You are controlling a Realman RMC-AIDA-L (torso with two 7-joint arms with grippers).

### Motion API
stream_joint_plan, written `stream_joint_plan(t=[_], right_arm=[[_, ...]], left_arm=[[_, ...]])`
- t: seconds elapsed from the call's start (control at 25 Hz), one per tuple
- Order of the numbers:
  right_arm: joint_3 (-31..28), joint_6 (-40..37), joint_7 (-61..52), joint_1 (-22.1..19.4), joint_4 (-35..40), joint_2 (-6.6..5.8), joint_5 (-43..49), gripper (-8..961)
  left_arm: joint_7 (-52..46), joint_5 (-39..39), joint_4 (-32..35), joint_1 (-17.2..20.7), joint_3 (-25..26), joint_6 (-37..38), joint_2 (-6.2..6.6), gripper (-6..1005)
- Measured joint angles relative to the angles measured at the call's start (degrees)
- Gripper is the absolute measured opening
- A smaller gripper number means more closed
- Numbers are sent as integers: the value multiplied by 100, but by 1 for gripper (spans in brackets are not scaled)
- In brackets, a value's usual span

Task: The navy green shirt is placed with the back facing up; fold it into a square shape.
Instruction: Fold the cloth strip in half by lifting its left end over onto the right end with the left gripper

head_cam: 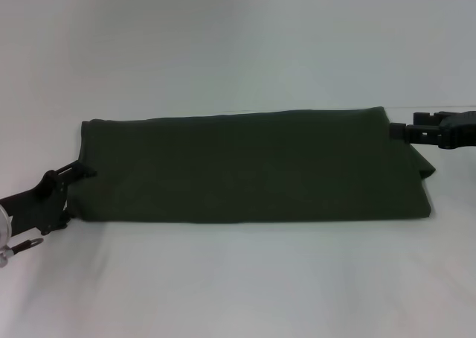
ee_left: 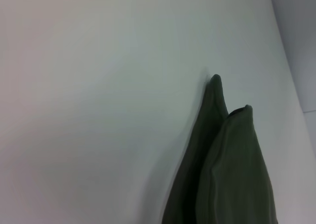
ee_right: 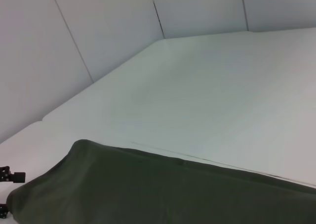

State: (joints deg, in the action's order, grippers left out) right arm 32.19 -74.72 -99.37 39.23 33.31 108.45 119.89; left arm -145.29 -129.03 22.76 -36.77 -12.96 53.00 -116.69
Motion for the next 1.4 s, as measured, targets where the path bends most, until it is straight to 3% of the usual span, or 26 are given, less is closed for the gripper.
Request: stream_joint_plan(t=[0.84,0.96,1.16,1.4], right_arm=[[-30,2,14,-21,0,-9,0,797],[-29,1,14,-18,0,-9,0,797],[-28,1,15,-15,0,-9,0,797],[-28,1,15,-8,0,-9,0,797]], left_arm=[[-11,-9,26,38,-30,35,6,898],[-24,-8,20,40,-29,20,6,841],[-26,-8,32,47,-24,6,6,642],[-26,-8,42,47,-8,-2,6,487]])
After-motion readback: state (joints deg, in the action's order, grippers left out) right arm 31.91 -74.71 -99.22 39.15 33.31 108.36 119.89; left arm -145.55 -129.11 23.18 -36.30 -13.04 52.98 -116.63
